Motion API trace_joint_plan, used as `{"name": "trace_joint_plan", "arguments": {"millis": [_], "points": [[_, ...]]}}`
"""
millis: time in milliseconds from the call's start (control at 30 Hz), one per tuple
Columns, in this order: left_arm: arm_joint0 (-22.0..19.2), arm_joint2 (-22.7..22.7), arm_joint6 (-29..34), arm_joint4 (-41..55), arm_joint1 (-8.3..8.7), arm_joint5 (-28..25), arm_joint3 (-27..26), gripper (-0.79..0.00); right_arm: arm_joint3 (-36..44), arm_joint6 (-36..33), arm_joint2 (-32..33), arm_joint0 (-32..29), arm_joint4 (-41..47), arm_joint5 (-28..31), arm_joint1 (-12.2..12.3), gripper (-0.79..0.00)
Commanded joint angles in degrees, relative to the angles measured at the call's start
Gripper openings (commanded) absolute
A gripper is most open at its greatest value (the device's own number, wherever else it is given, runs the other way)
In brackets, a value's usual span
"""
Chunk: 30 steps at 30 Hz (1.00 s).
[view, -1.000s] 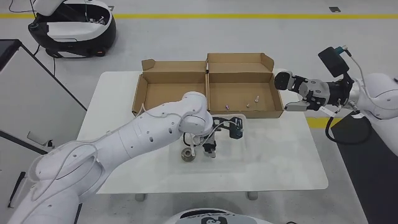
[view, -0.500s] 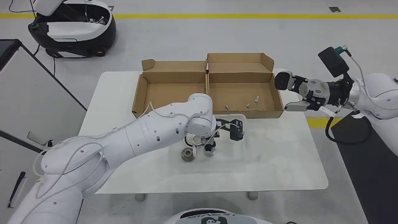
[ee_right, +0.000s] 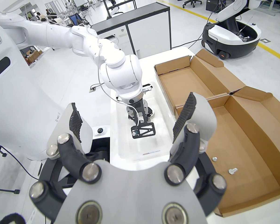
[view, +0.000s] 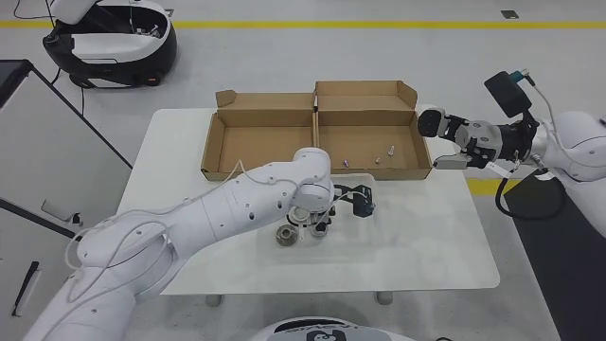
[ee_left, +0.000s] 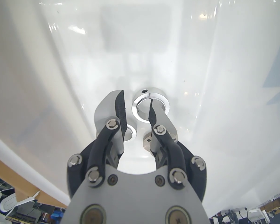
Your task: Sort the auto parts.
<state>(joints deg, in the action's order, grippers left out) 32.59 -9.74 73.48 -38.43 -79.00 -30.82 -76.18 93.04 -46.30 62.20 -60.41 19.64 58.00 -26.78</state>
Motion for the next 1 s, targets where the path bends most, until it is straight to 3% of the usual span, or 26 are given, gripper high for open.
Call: {"name": "trace_joint_plan", "arguments": {"millis": [0,400,800,967], "points": [[0.29,0.00,0.24,-0.49,-0.32,0.25,0.25,-0.511,0.00,0.00,0.00,0.00,0.00,0.00,0.00,0.000],[0.53,0.00,1.13,-1.07,-1.42,1.13,1.31,-0.545,0.00,0.00,0.00,0.00,0.00,0.00,0.00,0.000],[0.00,0.00,2.82,-0.53,0.09,2.83,-0.96,-0.539,0.00,0.00,0.00,0.00,0.00,0.00,0.00,0.000],[1.05,0.00,2.95,-1.94,-0.10,2.95,-0.76,-0.502,0.00,0.00,0.00,0.00,0.00,0.00,0.00,0.000]]}}
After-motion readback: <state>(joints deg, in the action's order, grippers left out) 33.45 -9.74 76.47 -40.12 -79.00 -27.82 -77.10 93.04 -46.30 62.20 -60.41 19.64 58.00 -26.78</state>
